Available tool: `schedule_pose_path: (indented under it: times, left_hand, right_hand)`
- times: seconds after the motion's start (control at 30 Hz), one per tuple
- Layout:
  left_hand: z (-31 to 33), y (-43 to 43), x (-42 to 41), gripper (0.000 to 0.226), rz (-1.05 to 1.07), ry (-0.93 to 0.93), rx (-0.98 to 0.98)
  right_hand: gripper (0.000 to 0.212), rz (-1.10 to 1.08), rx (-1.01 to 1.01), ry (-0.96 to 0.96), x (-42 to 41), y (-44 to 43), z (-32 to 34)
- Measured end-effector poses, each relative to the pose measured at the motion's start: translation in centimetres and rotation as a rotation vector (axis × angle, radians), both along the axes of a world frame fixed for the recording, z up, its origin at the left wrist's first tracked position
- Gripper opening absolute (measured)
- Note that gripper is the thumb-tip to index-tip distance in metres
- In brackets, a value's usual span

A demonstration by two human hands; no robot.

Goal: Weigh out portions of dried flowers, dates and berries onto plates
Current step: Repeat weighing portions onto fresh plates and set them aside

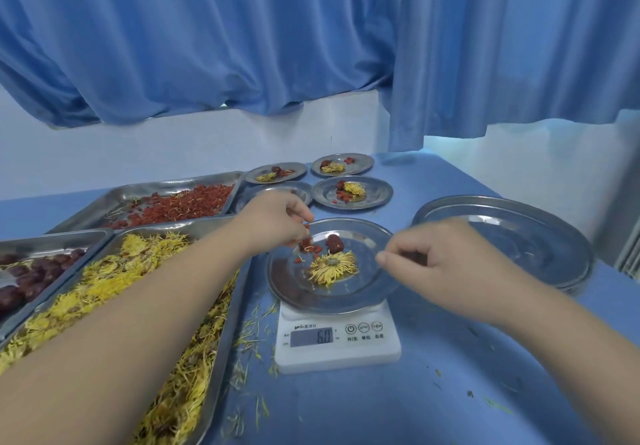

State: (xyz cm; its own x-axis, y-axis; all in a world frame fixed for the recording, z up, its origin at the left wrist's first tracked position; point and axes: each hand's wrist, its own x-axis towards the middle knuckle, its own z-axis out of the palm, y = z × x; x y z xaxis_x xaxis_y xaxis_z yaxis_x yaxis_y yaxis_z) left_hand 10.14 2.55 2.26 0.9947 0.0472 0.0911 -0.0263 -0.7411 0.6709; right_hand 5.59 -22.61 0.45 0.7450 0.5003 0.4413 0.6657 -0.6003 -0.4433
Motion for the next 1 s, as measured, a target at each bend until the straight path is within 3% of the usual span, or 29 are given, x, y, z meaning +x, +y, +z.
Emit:
schedule_pose_path:
  times: [0.23,0.43,0.67,0.73,0.87,1.0]
  left_hand:
    - [-1.1,-0.1,-0.6,0.013,0.076,-0.017,-0.130]
    - [-2.1,-0.1,-0.9,0.017,0.097,-0.046,-0.158]
    - [-1.8,0.0,-1.9,0.014,0.089,-0.059,-0.259]
    - [-1.5,0.2,-2.2,0.012,0.112,-0.057,-0.352]
    - [-0.9,0.1,-3.5,0.020,0.182,-0.029,-0.743]
    - [-1.7,-0.5,-4.7,0.017,0.245,-0.110,-0.855]
  right_hand:
    - [0.033,-0.039,0.136,0.043,0.0,-1.3,-2.4]
    - [0.037,-0.034,0.004,-0.015,0.0,-0.9,-3.0]
    - [0.037,-0.044,0.028,-0.047,0.1,-1.1,-3.0]
    - [0.036,-0.048,0.031,-0.052,0.0,-1.1,-3.0]
    - [0.036,-0.061,0.027,-0.050,0.0,-1.1,-3.2]
    - [0.038,-0.104,0.053,-0.017,0.2,-0.9,-3.6]
